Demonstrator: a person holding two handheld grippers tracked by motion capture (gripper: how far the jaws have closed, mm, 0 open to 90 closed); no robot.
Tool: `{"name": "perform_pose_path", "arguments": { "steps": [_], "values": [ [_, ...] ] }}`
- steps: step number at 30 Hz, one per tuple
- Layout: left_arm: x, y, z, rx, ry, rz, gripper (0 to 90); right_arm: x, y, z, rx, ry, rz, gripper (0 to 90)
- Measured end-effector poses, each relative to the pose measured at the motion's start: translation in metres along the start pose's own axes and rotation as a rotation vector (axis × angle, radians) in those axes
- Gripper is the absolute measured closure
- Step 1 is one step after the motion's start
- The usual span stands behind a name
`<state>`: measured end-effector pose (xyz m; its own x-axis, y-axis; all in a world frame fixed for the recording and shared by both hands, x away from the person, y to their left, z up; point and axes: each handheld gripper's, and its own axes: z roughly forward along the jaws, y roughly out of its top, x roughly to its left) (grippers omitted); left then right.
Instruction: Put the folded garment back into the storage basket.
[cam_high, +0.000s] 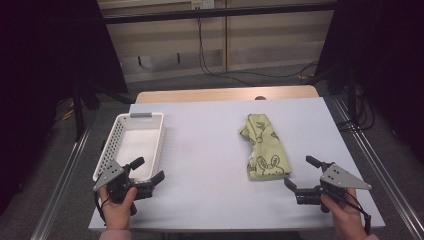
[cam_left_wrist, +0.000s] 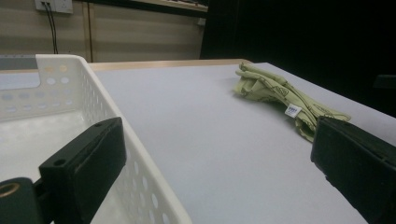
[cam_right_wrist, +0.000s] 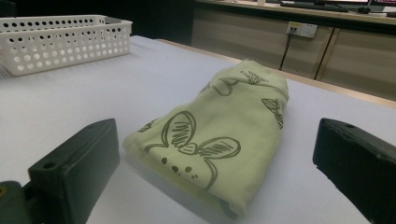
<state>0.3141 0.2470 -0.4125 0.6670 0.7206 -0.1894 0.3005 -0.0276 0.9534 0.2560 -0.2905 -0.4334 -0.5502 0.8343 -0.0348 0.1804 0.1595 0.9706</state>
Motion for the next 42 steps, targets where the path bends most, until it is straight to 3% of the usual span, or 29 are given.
{"name": "perform_pose_path", "arguments": {
  "steps": [4, 7, 8, 9, 12, 19, 21, 22, 23, 24, 29, 30, 32, 33, 36, 37, 38, 41, 42],
  "values": [
    [-0.001, 0.0, 0.002, 0.004, -0.006, -0.005, 3.7, 0.0, 0.001, -0.002, -0.014, -0.011, 0.002, 0.3],
    [0.0, 0.001, 0.001, 0.022, 0.003, 0.029, 3.7, -0.001, 0.002, -0.002, -0.03, -0.015, 0.004, 0.2],
    [-0.001, 0.0, 0.001, 0.02, -0.001, 0.019, 3.7, -0.001, 0.002, -0.002, -0.034, -0.019, 0.0, 0.2],
    [0.002, 0.001, 0.001, 0.016, 0.016, 0.061, 3.7, -0.001, 0.002, -0.002, -0.032, -0.021, 0.0, 0.2],
    [-0.002, 0.0, 0.003, 0.005, -0.005, 0.018, 3.7, -0.002, 0.002, -0.002, -0.034, -0.017, 0.003, 0.2],
    [-0.004, 0.003, 0.006, 0.018, 0.001, 0.064, 3.7, -0.002, 0.002, -0.002, -0.036, -0.023, 0.004, 0.2],
    [-0.006, 0.004, 0.008, 0.006, -0.007, 0.053, 3.7, -0.001, 0.002, -0.002, -0.043, -0.021, 0.003, 0.2],
    [-0.005, 0.005, 0.008, 0.021, -0.001, 0.076, 3.7, -0.001, 0.003, -0.002, -0.04, -0.03, 0.0, 0.2],
    [-0.008, 0.005, 0.01, 0.0, -0.003, 0.056, 3.6, -0.001, 0.003, -0.002, -0.044, -0.025, 0.001, 0.2],
    [-0.008, 0.005, 0.009, 0.027, -0.007, 0.066, 3.6, -0.001, 0.003, -0.002, -0.044, -0.025, 0.001, 0.2],
    [-0.015, 0.01, 0.016, 0.026, -0.017, 0.097, 3.6, -0.002, 0.003, -0.002, -0.048, -0.022, -0.003, 0.1],
    [-0.017, 0.01, 0.018, 0.021, -0.022, 0.082, 3.6, -0.002, 0.003, -0.002, -0.045, -0.024, 0.0, 0.1],
    [-0.018, 0.012, 0.021, 0.027, -0.021, 0.111, 3.6, -0.002, 0.003, -0.002, -0.046, -0.022, 0.002, 0.1],
    [-0.02, 0.013, 0.023, 0.019, -0.026, 0.093, 3.6, -0.001, 0.003, -0.003, -0.045, -0.025, 0.001, 0.1],
    [-0.021, 0.015, 0.028, 0.029, -0.029, 0.119, 3.6, -0.002, 0.003, -0.002, -0.048, -0.025, -0.003, 0.2],
    [-0.023, 0.016, 0.03, 0.028, -0.033, 0.099, 3.6, -0.002, 0.003, -0.002, -0.048, -0.025, -0.003, 0.1],
    [-0.023, 0.016, 0.031, 0.033, -0.034, 0.112, 3.6, -0.002, 0.003, -0.002, -0.049, -0.026, -0.004, 0.1],
    [-0.026, 0.019, 0.036, 0.017, -0.036, 0.096, 3.6, -0.002, 0.003, -0.002, -0.05, -0.026, -0.008, 0.1],
    [-0.025, 0.02, 0.037, 0.034, -0.032, 0.125, 3.6, -0.002, 0.003, -0.002, -0.053, -0.026, -0.009, 0.2]
  ]
}}
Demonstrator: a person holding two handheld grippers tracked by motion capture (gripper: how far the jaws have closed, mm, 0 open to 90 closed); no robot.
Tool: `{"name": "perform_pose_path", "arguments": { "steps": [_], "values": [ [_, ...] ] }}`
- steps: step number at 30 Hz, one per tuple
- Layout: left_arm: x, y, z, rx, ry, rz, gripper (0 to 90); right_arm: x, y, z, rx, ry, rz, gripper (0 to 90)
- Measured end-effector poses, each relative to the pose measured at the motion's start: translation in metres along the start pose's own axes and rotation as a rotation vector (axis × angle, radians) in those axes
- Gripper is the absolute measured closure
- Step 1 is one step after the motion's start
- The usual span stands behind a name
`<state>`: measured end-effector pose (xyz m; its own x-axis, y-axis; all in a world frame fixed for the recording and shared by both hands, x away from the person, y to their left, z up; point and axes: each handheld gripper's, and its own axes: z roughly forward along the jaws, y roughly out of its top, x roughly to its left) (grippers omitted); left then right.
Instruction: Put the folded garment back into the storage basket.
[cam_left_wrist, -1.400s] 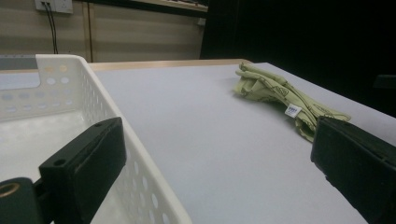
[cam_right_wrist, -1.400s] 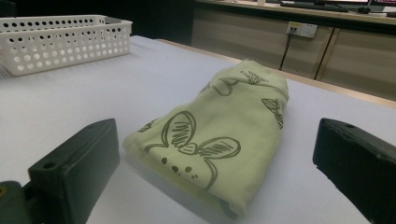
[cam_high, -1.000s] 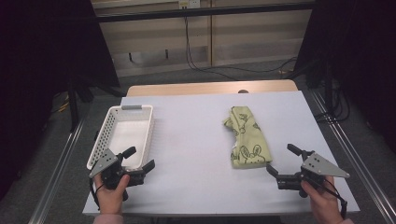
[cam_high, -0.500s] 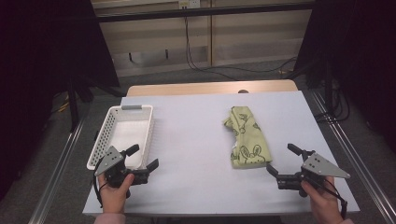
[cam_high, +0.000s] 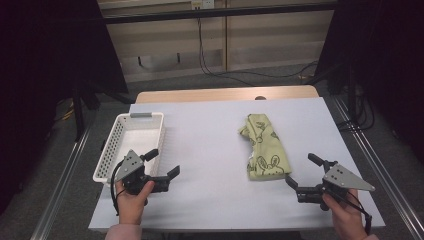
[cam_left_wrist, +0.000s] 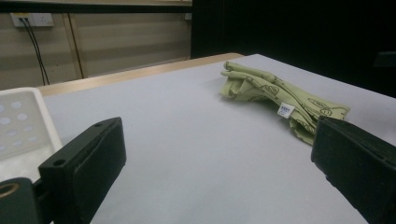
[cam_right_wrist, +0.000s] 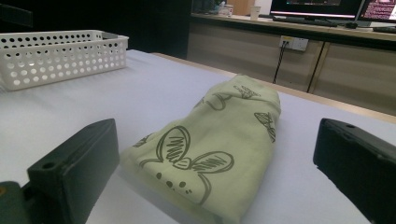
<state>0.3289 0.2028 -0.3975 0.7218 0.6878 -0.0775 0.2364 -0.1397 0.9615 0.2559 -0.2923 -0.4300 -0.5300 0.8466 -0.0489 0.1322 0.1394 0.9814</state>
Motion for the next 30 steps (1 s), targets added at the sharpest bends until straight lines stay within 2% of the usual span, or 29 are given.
{"name": "perform_pose_path", "arguments": {
  "steps": [1, 3, 4, 5, 6, 7, 8, 9, 11, 12, 13, 17, 18, 19, 20, 22, 23, 25, 28, 30],
  "values": [
    [-0.002, 0.001, 0.002, -0.014, -0.002, -0.014, 3.6, 0.0, 0.0, 0.0, 0.003, -0.002, 0.001, 0.1],
    [-0.002, 0.002, 0.006, -0.009, -0.004, -0.008, 3.6, 0.0, 0.0, 0.0, -0.001, 0.001, 0.0, 0.1],
    [-0.004, 0.003, 0.008, -0.015, -0.008, -0.019, 3.6, 0.0, 0.0, 0.0, 0.001, -0.001, 0.003, 0.1],
    [-0.003, 0.004, 0.009, 0.004, -0.005, 0.011, 3.6, 0.0, 0.0, 0.0, 0.002, -0.001, 0.004, 0.1],
    [-0.005, 0.004, 0.013, -0.013, -0.012, -0.013, 3.6, 0.0, 0.0, 0.0, 0.002, 0.001, 0.003, 0.1],
    [-0.006, 0.005, 0.014, 0.004, -0.01, -0.004, 3.6, 0.0, 0.0, 0.0, 0.002, 0.003, -0.001, 0.1],
    [-0.006, 0.006, 0.017, 0.0, -0.018, 0.012, 3.6, 0.0, 0.0, 0.0, 0.002, 0.002, -0.001, 0.1],
    [-0.008, 0.006, 0.019, -0.001, -0.014, -0.006, 3.6, 0.0, 0.0, 0.0, 0.004, 0.002, -0.004, 0.1],
    [-0.009, 0.007, 0.023, 0.011, -0.019, 0.003, 3.6, 0.0, 0.0, 0.0, 0.001, 0.002, -0.006, 0.1],
    [-0.01, 0.007, 0.027, 0.0, -0.029, -0.002, 3.6, 0.0, 0.0, 0.0, -0.001, 0.005, -0.005, 0.1],
    [-0.011, 0.007, 0.028, 0.009, -0.023, -0.008, 3.6, 0.0, 0.0, 0.0, -0.001, 0.004, -0.006, 0.1],
    [-0.013, 0.009, 0.036, 0.032, -0.033, 0.013, 3.6, 0.0, 0.0, 0.0, -0.004, 0.006, -0.004, 0.1],
    [-0.014, 0.009, 0.038, 0.021, -0.035, 0.007, 3.6, 0.0, 0.0, 0.0, -0.003, 0.006, -0.004, 0.1],
    [-0.014, 0.01, 0.038, 0.03, -0.036, 0.02, 3.6, 0.0, 0.0, 0.0, -0.004, 0.006, -0.004, 0.1],
    [-0.015, 0.01, 0.04, 0.016, -0.044, 0.005, 3.6, 0.0, 0.0, 0.0, -0.004, 0.006, -0.005, 0.1],
    [-0.016, 0.012, 0.043, 0.02, -0.042, 0.017, 3.6, 0.0, 0.0, 0.0, -0.004, 0.011, -0.002, 0.1],
    [-0.017, 0.012, 0.045, 0.016, -0.05, 0.006, 3.6, 0.0, 0.0, 0.0, -0.006, 0.011, -0.004, 0.1],
    [-0.017, 0.013, 0.047, 0.026, -0.048, 0.022, 3.6, 0.0, 0.0, 0.0, -0.007, 0.009, -0.002, 0.1],
    [-0.021, 0.014, 0.052, 0.013, -0.059, 0.005, 3.6, 0.001, 0.001, 0.0, -0.008, 0.011, -0.005, 0.1],
    [-0.021, 0.015, 0.054, 0.025, -0.06, 0.018, 3.6, 0.001, 0.001, 0.0, -0.009, 0.011, -0.005, 0.1]
  ]
}}
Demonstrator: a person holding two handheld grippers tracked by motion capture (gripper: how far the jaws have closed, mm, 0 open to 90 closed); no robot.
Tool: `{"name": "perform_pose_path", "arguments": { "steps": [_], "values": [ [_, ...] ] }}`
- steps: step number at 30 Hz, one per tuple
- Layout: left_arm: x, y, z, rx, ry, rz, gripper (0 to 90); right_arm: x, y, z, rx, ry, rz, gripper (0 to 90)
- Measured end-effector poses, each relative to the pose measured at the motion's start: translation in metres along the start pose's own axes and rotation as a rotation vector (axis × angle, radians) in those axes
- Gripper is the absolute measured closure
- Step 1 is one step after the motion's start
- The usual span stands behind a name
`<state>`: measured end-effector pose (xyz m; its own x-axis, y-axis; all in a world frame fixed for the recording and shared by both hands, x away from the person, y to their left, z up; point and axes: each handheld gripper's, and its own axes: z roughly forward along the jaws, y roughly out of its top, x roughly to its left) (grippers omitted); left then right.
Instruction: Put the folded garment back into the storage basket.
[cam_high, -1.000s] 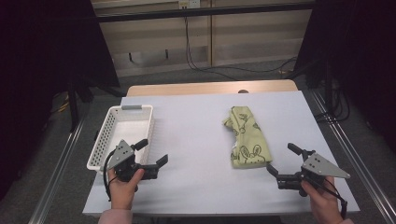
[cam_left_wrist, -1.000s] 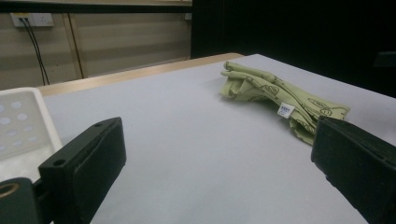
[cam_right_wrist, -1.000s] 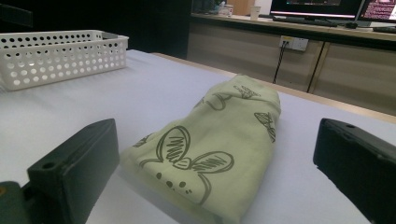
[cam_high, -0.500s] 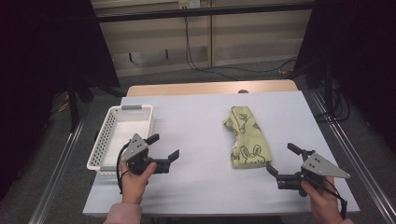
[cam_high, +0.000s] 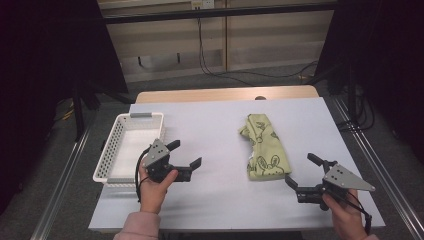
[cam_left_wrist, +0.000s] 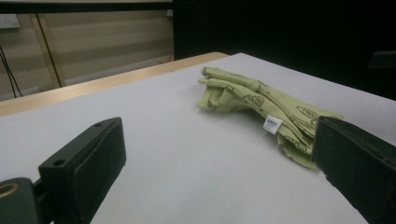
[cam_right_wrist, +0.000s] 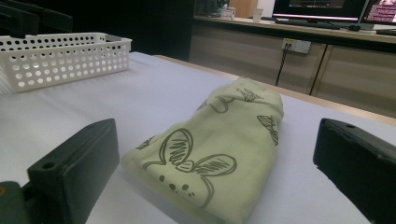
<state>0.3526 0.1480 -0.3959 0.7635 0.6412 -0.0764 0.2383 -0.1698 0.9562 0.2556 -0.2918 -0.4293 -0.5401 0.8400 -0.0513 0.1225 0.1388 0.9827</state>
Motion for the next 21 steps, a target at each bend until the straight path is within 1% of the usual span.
{"name": "perform_pose_path", "arguments": {
  "steps": [3, 4, 5, 6, 9, 11, 12, 13, 15, 16, 18, 19, 20, 21],
  "values": [
    [-0.001, 0.001, 0.004, -0.009, -0.005, -0.006, 3.6, 0.0, 0.0, 0.0, -0.001, 0.0, -0.002, 0.1],
    [-0.001, 0.001, 0.005, 0.002, -0.004, 0.006, 3.6, 0.0, 0.0, 0.0, -0.001, 0.0, 0.002, 0.1],
    [-0.001, 0.002, 0.006, 0.0, -0.009, 0.0, 3.6, 0.0, 0.0, 0.0, -0.002, 0.002, 0.004, 0.2],
    [-0.001, 0.002, 0.007, 0.001, -0.009, 0.003, 3.6, 0.0, 0.0, 0.0, -0.002, 0.003, 0.006, 0.1],
    [-0.002, 0.002, 0.01, -0.003, -0.011, -0.003, 3.6, 0.0, 0.0, 0.0, -0.004, 0.005, 0.006, 0.1],
    [-0.003, 0.003, 0.012, -0.001, -0.02, -0.009, 3.6, 0.0, 0.0, 0.0, -0.004, 0.006, 0.006, 0.1],
    [-0.003, 0.003, 0.013, 0.007, -0.015, 0.007, 3.6, 0.0, 0.001, 0.0, -0.004, 0.006, 0.006, 0.1],
    [-0.005, 0.003, 0.014, 0.001, -0.019, -0.006, 3.6, 0.0, 0.001, 0.0, -0.005, 0.006, 0.007, 0.1],
    [-0.005, 0.004, 0.017, 0.006, -0.023, 0.007, 3.6, 0.0, 0.001, 0.0, -0.004, 0.007, 0.008, 0.1],
    [-0.006, 0.004, 0.018, 0.001, -0.029, -0.01, 3.6, 0.0, 0.001, 0.0, -0.003, 0.009, 0.004, 0.2],
    [-0.006, 0.004, 0.021, 0.014, -0.028, 0.003, 3.6, 0.0, 0.001, 0.0, -0.006, 0.009, -0.001, 0.1],
    [-0.007, 0.004, 0.022, 0.012, -0.032, -0.003, 3.6, 0.0, 0.001, 0.0, -0.006, 0.01, -0.001, 0.2],
    [-0.007, 0.004, 0.023, 0.024, -0.038, -0.004, 3.6, 0.0, 0.001, 0.0, -0.006, 0.009, -0.001, 0.1],
    [-0.007, 0.005, 0.024, 0.02, -0.03, 0.01, 3.6, 0.0, 0.001, 0.0, -0.007, 0.012, 0.001, 0.1]
  ]
}}
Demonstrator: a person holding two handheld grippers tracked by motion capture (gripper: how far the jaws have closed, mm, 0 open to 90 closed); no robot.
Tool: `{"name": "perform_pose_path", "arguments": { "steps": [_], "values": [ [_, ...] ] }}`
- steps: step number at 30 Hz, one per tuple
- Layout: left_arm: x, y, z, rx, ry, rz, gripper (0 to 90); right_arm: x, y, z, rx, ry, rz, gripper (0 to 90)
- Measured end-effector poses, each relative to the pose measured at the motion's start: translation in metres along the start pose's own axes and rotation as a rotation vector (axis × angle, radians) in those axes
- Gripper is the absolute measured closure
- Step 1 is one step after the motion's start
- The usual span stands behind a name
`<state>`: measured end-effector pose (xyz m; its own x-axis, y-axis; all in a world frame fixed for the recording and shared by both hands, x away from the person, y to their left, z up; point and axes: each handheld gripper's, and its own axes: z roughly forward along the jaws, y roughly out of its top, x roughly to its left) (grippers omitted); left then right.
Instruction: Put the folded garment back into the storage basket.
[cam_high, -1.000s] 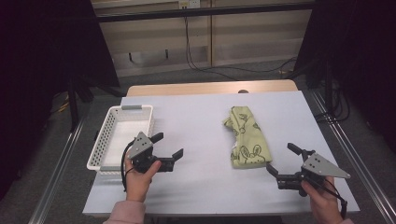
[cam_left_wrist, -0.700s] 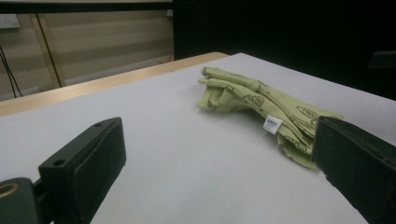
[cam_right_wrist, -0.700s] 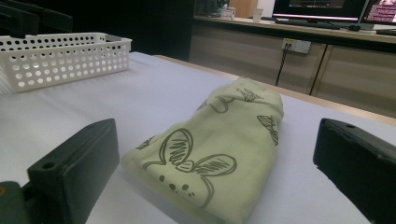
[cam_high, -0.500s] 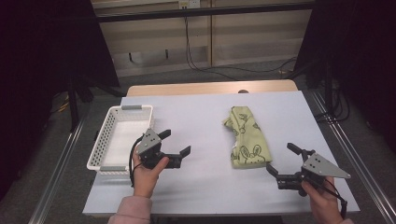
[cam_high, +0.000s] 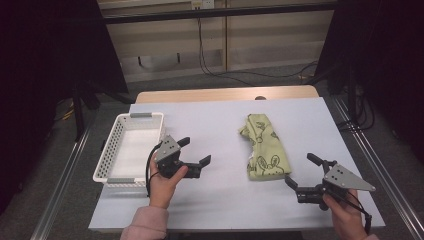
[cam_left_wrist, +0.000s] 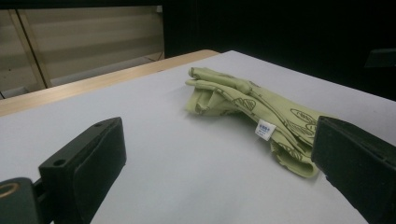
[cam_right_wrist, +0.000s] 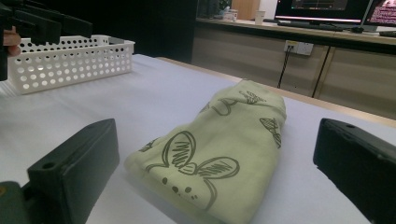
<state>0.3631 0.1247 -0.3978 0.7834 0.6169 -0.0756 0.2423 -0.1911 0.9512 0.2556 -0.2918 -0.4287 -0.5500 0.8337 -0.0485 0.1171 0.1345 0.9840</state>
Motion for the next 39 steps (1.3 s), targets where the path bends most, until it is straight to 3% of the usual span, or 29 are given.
{"name": "perform_pose_path", "arguments": {
  "steps": [1, 3, 13, 15, 16, 18, 19, 20, 28, 31, 39],
  "values": [
    [-0.001, 0.0, 0.002, -0.009, -0.004, -0.012, 3.6, 0.0, 0.0, 0.0, 0.002, -0.001, 0.008, 0.2],
    [0.0, 0.001, 0.003, 0.005, -0.005, 0.005, 3.7, 0.0, 0.0, 0.0, -0.003, 0.002, 0.005, 0.1],
    [-0.005, 0.007, 0.018, 0.006, -0.024, 0.013, 3.7, 0.0, 0.0, 0.0, 0.002, -0.001, 0.01, 0.1],
    [-0.006, 0.007, 0.023, -0.021, -0.039, -0.002, 3.7, 0.0, 0.0, 0.0, 0.002, 0.0, 0.01, 0.2],
    [-0.006, 0.008, 0.023, 0.01, -0.029, 0.021, 3.8, 0.0, 0.0, 0.0, 0.002, 0.0, 0.01, 0.2],
    [-0.007, 0.009, 0.025, 0.008, -0.035, 0.022, 3.8, 0.0, 0.0, 0.0, 0.004, 0.0, 0.01, 0.2],
    [-0.007, 0.009, 0.028, -0.015, -0.049, 0.01, 3.8, 0.0, 0.0, 0.0, 0.003, 0.003, 0.008, 0.2],
    [-0.007, 0.01, 0.028, 0.008, -0.036, 0.023, 3.8, 0.0, 0.0, 0.0, 0.004, -0.001, 0.01, 0.1],
    [-0.008, 0.01, 0.035, 0.023, -0.05, 0.032, 3.9, 0.0, 0.0, 0.0, -0.004, 0.008, 0.007, 0.2],
    [-0.01, 0.01, 0.037, 0.013, -0.05, 0.015, 3.8, 0.0, 0.0, 0.0, -0.004, 0.008, 0.002, 0.1],
    [-0.011, 0.011, 0.046, 0.016, -0.074, 0.026, 3.9, 0.0, 0.0, 0.0, -0.005, 0.008, 0.006, 0.1]
  ]
}}
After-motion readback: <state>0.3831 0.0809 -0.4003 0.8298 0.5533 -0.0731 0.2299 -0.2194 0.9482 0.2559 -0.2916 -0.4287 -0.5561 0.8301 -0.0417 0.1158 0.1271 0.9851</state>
